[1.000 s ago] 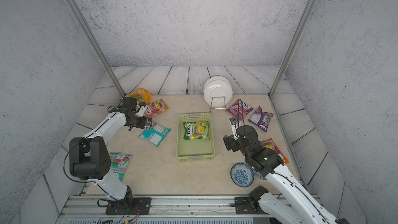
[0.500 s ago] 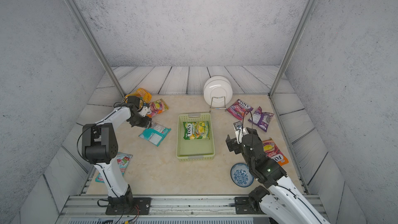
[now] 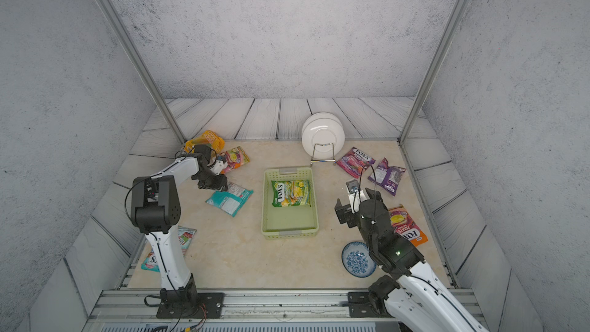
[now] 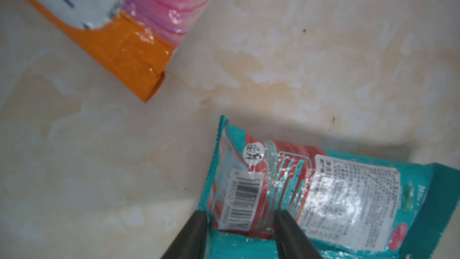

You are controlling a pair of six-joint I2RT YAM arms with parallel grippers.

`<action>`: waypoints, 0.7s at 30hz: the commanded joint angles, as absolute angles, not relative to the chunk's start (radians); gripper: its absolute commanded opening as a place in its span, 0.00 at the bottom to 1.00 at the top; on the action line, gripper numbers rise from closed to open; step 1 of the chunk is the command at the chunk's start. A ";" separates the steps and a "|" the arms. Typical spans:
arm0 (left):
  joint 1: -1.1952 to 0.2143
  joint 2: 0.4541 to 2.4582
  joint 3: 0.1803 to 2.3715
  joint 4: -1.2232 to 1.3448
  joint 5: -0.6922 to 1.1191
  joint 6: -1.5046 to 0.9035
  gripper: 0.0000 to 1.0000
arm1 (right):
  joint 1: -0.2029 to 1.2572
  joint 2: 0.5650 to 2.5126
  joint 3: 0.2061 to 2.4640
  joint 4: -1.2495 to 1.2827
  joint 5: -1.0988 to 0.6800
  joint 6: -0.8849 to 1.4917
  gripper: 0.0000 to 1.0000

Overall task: Put the candies in the basket
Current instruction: Pick up the candy at the center of the board.

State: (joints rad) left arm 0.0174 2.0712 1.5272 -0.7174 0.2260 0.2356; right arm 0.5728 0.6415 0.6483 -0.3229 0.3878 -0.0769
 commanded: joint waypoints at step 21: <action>0.026 1.823 1.507 -0.941 0.446 0.038 0.00 | 0.572 0.620 0.643 -0.293 0.405 -0.086 1.00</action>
State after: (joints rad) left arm 0.0204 1.8866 1.4937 -0.8867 0.3550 0.1047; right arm 0.5728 0.6357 0.6483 -0.3161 0.3962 -0.0826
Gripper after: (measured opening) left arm 0.032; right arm 0.997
